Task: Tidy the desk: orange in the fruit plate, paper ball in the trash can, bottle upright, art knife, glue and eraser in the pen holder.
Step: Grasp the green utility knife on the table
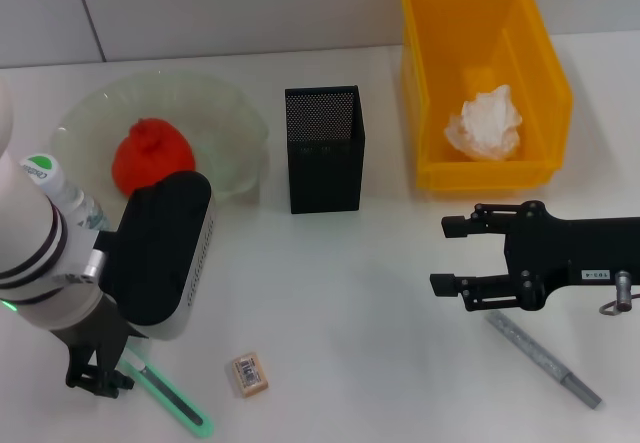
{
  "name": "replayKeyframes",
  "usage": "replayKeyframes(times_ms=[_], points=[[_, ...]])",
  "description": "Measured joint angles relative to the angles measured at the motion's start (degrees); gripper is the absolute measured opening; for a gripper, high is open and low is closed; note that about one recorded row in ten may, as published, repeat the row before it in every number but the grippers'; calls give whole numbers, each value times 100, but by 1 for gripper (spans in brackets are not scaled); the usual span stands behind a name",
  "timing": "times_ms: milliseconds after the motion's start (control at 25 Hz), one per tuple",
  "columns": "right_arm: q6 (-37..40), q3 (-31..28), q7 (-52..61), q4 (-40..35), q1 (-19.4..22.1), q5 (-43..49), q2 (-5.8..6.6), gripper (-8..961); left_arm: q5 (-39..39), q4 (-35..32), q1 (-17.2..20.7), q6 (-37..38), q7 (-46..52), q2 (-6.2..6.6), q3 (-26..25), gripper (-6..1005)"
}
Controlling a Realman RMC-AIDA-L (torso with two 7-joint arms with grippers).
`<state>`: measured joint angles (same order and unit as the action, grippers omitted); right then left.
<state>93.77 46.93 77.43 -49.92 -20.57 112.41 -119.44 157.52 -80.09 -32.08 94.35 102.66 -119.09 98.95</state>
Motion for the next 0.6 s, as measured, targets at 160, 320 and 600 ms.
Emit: replayKeyframes(times_ms=[160, 320, 600], points=[[1, -9, 0, 0, 4, 0, 0, 762, 0, 93, -5, -32, 0, 0, 10, 495], [1, -5, 0, -4, 13, 0, 0, 762, -1, 142, -16, -69, 0, 0, 10, 490], [1, 0, 0, -17, 21, 0, 0, 761, -3, 145, -25, -99, 0, 0, 11, 482]])
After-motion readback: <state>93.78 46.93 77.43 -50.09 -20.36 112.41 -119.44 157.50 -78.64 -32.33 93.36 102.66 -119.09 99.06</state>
